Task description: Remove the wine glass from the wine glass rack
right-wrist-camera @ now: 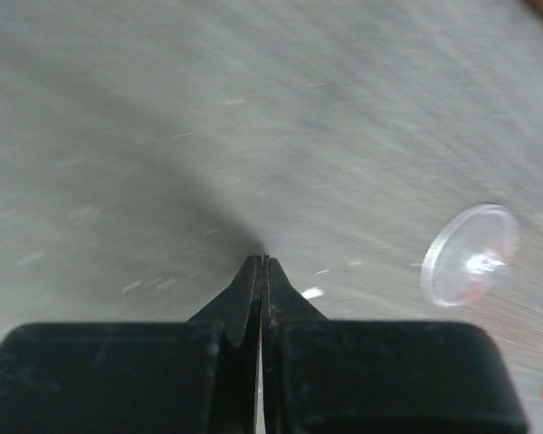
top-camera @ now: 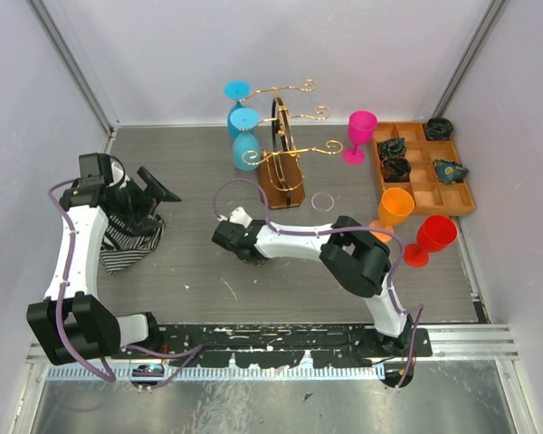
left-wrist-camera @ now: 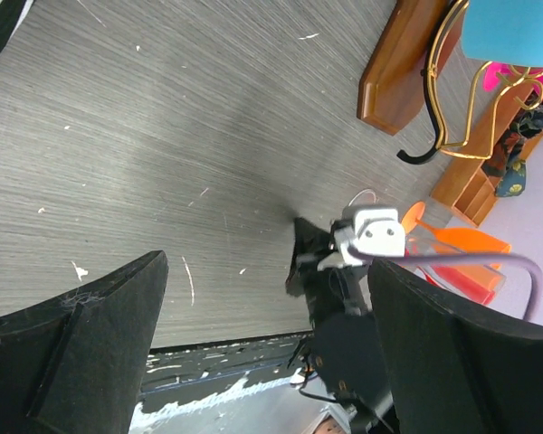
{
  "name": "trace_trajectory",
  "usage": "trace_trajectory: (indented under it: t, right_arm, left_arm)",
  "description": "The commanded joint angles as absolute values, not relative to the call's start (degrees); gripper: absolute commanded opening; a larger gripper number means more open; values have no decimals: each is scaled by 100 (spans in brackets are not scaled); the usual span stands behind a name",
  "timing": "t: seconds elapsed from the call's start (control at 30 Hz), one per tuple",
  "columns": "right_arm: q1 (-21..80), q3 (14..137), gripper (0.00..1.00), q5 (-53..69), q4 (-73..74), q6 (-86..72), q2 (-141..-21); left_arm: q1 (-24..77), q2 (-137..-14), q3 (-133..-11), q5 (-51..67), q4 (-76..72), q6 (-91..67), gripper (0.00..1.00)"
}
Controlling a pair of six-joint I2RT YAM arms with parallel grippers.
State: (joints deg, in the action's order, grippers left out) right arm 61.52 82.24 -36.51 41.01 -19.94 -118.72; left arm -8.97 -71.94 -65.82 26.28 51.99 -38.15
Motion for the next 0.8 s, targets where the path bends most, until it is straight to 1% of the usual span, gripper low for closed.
trace_trajectory:
  t: [0.0,0.13,0.2,0.23,0.3,0.37,0.4,0.43,0.5,0.57,0.63,0.7,0.77]
  right_arm:
    - [6392,8628,1,-1684,3785,-2236,-11180]
    - [6386,9097,8,-1313,3917,-2241,-10373]
    - [6390,9387,13,-748,3942,-2156,-10003]
    - [6381,9557,17,-585,3952,-2138,-9831]
    - [6323,9887,24,-471,3955,-2136,-9469]
    - [6068,10221,32,-360,3936,-2177,-9174]
    - [5842,10393,34,-206,3879,-2218,-9061]
    - [5571,10542,36,-96,3816,-2238,-8962]
    - [5044,10947,46,-63,3841,-2250,-8880]
    - [4506,11400,50,101,4003,-2253,-8956]
    - [4153,11756,52,202,4122,-2215,-9043]
    - [3843,11911,52,316,4168,-2260,-9039]
    - [3691,11890,52,435,4141,-2245,-8957]
  left_arm:
    - [-923,-7138,-6799,2521,5278,-3721,99]
    - [-923,-7224,-7020,2545,5222,-3757,100]
    - [-913,-7233,-7244,2586,5138,-3807,96]
    - [-871,-7233,-7394,2540,5099,-3820,93]
    - [-711,-7431,-7685,2329,4915,-3850,92]
    - [-517,-7539,-7939,2337,4543,-3961,89]
    - [-404,-7615,-8039,2377,4197,-4069,88]
    - [-292,-7722,-8138,2431,3949,-4182,83]
    - [-10,-8043,-8483,2495,3659,-4345,76]
    - [321,-8493,-9122,2472,3650,-4355,68]
    - [625,-8900,-9679,2344,3757,-4309,60]
    - [758,-9212,-10118,2149,3807,-4301,58]
    - [801,-9494,-10510,2160,3810,-4379,60]
